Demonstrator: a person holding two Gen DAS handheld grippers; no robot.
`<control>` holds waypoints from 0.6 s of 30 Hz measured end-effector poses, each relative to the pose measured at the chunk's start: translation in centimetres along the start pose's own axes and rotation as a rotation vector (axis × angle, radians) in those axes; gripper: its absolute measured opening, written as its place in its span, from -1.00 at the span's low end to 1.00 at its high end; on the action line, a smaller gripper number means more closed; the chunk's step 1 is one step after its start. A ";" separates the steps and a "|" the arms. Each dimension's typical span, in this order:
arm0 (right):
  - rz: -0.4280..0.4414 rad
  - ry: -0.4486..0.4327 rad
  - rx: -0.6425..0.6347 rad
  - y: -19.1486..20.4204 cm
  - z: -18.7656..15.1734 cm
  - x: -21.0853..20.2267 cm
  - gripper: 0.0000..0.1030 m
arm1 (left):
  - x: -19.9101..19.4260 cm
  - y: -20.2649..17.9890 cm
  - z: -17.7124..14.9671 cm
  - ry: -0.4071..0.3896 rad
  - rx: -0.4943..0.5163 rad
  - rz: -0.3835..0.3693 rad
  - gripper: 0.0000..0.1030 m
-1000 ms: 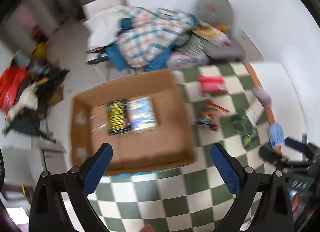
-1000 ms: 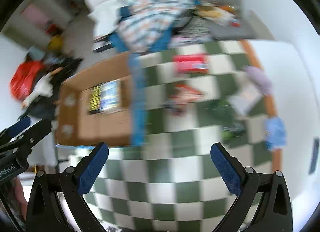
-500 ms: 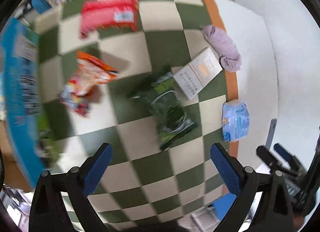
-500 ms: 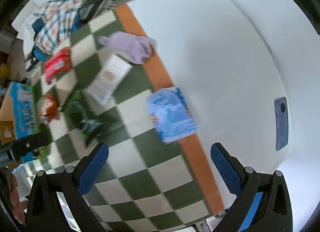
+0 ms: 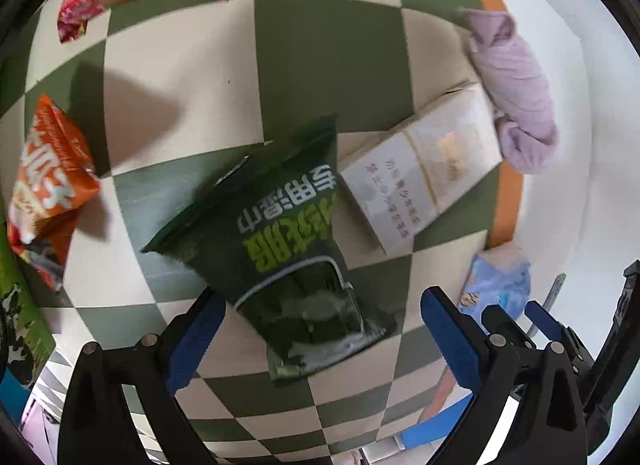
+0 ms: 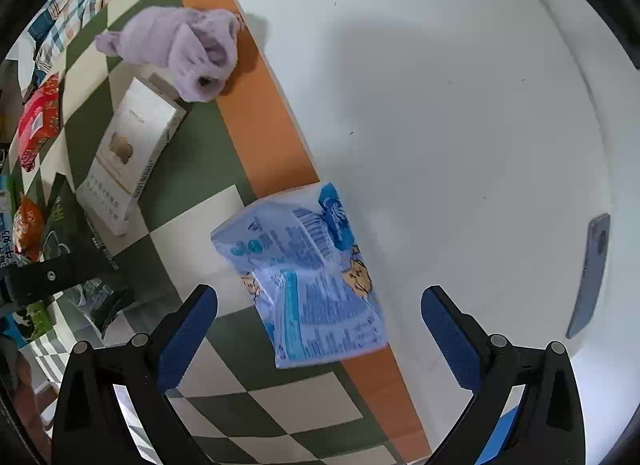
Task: Organize soft objects
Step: 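Grasp the green wipes pack with left tool while right grasps light blue pack, then carry both packs into the box and release them beside the others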
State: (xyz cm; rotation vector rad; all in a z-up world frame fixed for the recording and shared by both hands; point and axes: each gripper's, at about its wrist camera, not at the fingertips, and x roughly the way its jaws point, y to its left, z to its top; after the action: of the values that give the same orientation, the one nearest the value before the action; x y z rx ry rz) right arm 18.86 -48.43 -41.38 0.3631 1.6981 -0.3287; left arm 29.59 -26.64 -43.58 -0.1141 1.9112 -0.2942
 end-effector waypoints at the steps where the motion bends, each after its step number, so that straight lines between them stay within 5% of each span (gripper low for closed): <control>1: 0.005 0.007 -0.001 0.0 0.1 0.3 1.00 | 0.2 0.0 0.0 0.000 -0.002 0.008 0.75; 3: 0.015 0.017 -0.002 0.1 0.3 0.9 1.00 | 0.2 -0.4 0.1 -0.016 0.013 0.036 0.57; 5: 0.025 0.030 -0.004 0.2 0.5 1.4 1.00 | -0.3 -1.0 0.2 -0.054 0.046 0.090 0.07; 8: 0.029 0.047 0.000 0.4 0.9 2.4 0.84 | -0.5 -0.9 0.2 -0.069 0.049 0.104 -0.27; 12: 0.030 0.067 0.017 0.6 1.0 3.3 0.36 | -0.7 -0.9 0.0 -0.084 0.056 0.105 -0.38; 18: 0.042 0.056 0.042 0.9 0.9 2.9 -0.01 | -2.3 0.5 -0.9 -0.109 0.063 0.107 -0.41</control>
State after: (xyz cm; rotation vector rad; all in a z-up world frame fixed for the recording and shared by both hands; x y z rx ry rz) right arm 19.58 -47.84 -44.39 0.4415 1.7380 -0.3265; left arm 29.61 -25.48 -41.37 0.0133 1.7914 -0.2700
